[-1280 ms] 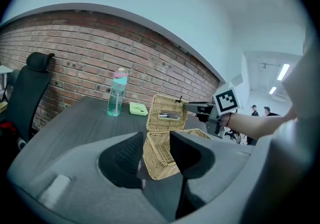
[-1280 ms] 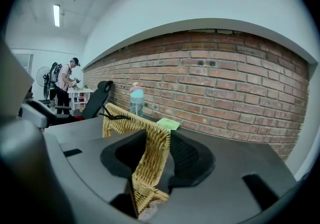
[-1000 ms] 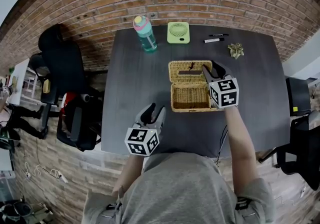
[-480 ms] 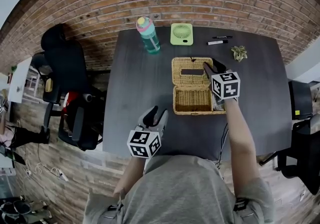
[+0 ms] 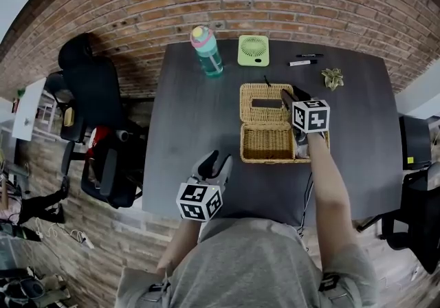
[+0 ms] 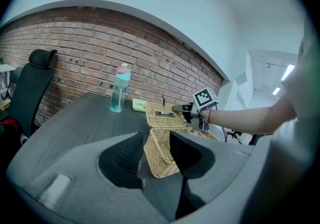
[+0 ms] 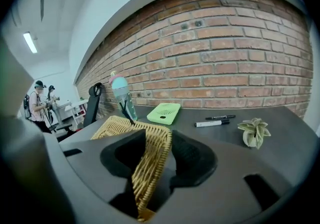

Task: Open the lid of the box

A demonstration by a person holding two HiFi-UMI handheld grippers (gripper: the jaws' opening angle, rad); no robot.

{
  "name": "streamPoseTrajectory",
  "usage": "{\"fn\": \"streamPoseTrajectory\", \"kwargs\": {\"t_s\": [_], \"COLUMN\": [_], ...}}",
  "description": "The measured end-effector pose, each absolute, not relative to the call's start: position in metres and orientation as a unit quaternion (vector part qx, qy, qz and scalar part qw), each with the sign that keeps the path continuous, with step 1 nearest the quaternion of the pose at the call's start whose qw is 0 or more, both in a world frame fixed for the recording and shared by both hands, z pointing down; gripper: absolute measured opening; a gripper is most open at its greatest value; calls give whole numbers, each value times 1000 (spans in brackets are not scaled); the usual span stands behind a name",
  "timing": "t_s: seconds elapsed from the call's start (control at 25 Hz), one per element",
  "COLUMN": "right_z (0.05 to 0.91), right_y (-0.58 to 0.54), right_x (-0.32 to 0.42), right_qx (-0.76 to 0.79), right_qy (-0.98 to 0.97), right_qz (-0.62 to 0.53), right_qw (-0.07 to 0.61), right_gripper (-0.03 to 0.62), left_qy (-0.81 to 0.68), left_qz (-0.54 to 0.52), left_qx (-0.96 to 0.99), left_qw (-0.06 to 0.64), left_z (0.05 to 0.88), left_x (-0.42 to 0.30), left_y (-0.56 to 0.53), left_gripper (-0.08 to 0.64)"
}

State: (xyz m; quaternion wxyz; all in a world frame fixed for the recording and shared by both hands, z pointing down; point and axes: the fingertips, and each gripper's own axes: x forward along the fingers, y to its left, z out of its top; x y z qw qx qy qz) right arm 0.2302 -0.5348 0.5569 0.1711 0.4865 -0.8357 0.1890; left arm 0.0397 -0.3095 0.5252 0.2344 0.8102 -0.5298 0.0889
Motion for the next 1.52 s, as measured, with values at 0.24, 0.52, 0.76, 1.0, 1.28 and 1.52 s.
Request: {"fn": "streamPoseTrajectory", "kwargs": {"t_s": [0.24, 0.52, 0.76, 1.0, 1.28, 1.52], "right_z": [576, 587, 591, 590, 578, 551], "right_y": [-541, -545, -546, -546, -537, -509], "right_x": [231, 229, 232, 235, 239, 236], "right_qx": [483, 487, 495, 501, 513, 516], "right_qy": [-828, -813, -808, -805, -804, -814], "right_qz": [222, 241, 234, 230, 230, 203], "right_qw": [179, 208, 220, 220, 194, 171], "right_gripper": [155, 155, 156, 153, 153, 150], "left_qy": [-529, -530, -526, -528, -534, -542], "left_qz": [91, 92, 92, 89, 84, 81], "left_qx": [810, 809, 811, 811, 810, 808], "left_qw": [237, 238, 237, 236, 228, 214], "left_z": [528, 529, 530, 527, 521, 512], "left_x": [42, 40, 43, 39, 31, 23], "left_y": [-312, -315, -312, -312, -305, -292], "left_gripper": [163, 163, 163, 163, 163, 163]}}
